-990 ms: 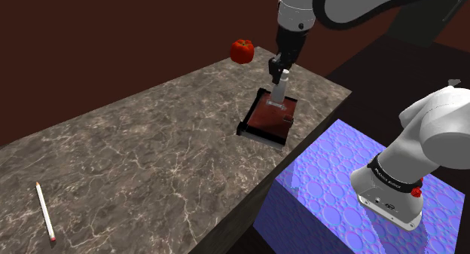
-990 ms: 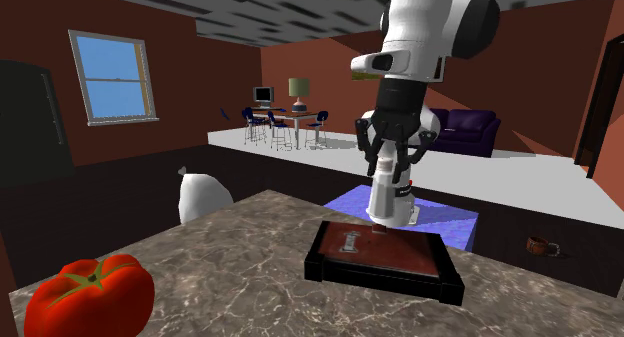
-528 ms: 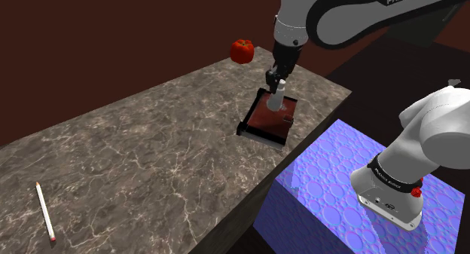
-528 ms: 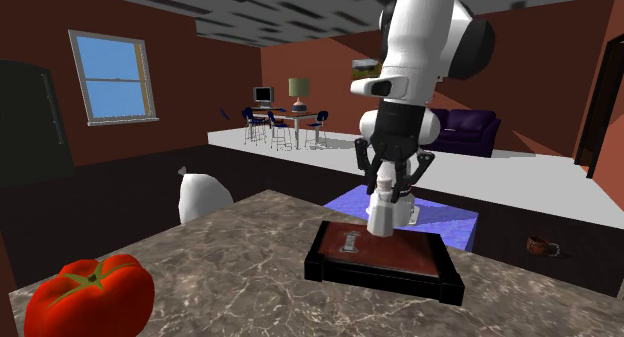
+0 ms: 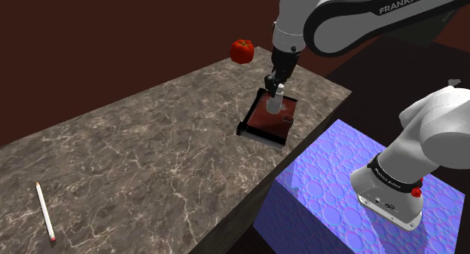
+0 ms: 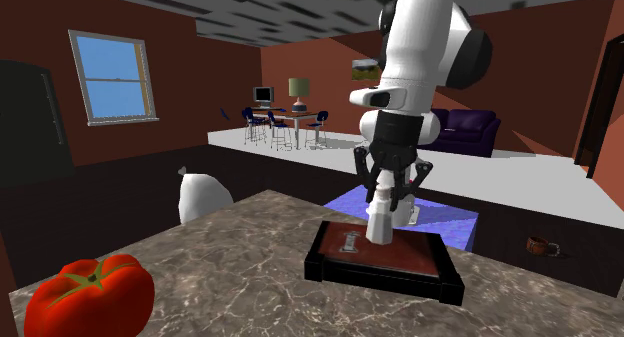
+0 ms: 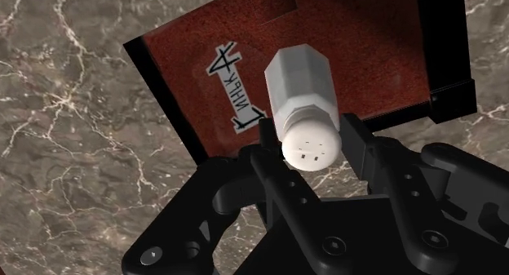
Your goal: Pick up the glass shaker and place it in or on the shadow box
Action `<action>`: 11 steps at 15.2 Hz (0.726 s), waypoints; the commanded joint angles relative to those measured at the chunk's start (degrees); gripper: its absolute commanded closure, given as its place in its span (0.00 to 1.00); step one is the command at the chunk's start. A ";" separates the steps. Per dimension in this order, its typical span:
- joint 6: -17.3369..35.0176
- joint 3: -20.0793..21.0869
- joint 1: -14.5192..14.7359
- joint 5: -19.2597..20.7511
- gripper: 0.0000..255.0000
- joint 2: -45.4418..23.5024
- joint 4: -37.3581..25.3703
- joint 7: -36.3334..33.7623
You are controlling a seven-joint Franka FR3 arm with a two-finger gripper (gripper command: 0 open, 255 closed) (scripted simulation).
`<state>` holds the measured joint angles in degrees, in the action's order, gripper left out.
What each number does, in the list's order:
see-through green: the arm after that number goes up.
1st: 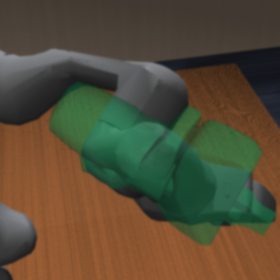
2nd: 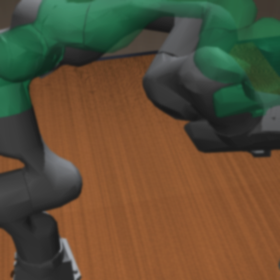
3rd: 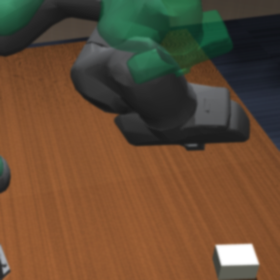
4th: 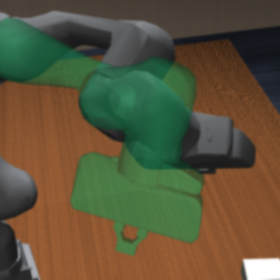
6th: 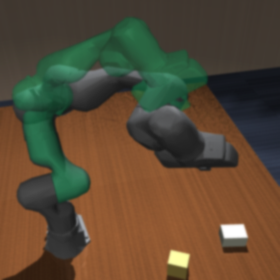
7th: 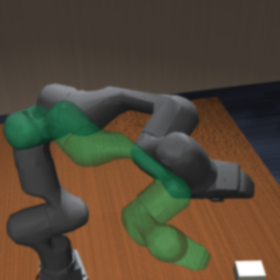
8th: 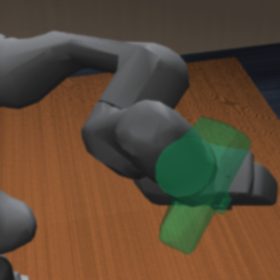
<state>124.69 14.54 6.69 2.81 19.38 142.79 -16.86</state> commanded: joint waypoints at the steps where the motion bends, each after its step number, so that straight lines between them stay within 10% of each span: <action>1: 0.02 0.00 0.00 0.00 1.00 0.00 0.00 0.00; 2: 0.02 0.00 0.00 0.00 0.00 0.00 0.00 0.00; 11: -7.89 -0.21 0.55 -0.95 0.00 3.11 -4.86 0.68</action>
<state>118.68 14.41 7.15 2.03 21.90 139.15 -16.39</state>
